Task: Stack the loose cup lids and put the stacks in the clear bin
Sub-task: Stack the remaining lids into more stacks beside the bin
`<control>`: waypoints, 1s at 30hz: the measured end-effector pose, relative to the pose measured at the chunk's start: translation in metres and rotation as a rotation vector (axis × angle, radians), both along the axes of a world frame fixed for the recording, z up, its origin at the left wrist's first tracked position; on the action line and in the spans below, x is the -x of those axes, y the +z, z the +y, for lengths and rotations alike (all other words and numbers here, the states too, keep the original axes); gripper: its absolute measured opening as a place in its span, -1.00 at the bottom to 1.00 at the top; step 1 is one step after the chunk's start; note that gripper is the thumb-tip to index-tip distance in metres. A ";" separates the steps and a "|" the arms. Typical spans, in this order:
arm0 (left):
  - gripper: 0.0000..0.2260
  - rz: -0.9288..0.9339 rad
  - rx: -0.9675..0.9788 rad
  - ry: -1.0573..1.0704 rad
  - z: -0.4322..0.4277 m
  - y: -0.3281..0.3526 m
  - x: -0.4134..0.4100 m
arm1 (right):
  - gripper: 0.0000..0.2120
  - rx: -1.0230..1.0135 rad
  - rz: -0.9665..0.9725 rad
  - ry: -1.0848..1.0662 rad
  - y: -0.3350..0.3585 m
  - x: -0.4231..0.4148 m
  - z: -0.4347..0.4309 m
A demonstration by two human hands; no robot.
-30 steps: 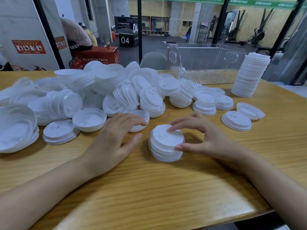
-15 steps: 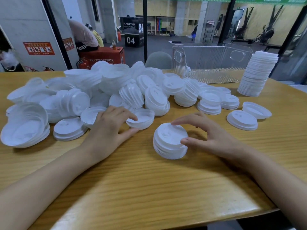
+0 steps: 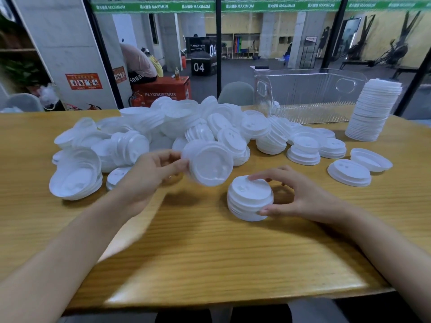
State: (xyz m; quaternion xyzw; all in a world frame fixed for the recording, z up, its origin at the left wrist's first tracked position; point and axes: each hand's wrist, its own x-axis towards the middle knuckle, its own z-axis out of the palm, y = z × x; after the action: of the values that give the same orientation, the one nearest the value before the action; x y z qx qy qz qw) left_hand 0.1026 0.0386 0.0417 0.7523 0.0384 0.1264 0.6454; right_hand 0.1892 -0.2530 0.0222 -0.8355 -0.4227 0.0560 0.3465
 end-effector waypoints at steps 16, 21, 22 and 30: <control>-0.56 -0.059 -0.720 0.077 0.017 -0.021 0.043 | -0.39 0.011 -0.062 -0.023 -0.004 0.033 0.011; -0.41 -0.013 -0.883 0.016 0.019 -0.025 0.040 | -0.33 -0.024 -0.130 -0.075 -0.017 0.047 0.016; -0.42 -0.024 -0.882 0.021 0.019 -0.025 0.040 | -0.36 -0.043 -0.129 -0.090 -0.019 0.048 0.016; -0.56 -0.128 -0.840 0.093 0.019 -0.028 0.039 | -0.59 -0.109 -0.162 -0.094 -0.022 0.049 0.020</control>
State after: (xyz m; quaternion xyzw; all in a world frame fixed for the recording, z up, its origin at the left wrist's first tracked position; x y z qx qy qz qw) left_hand 0.0633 0.0577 0.0132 0.9380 -0.0227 0.2062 0.2777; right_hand 0.1399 -0.2325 0.0000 -0.8362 -0.4121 -0.0510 0.3582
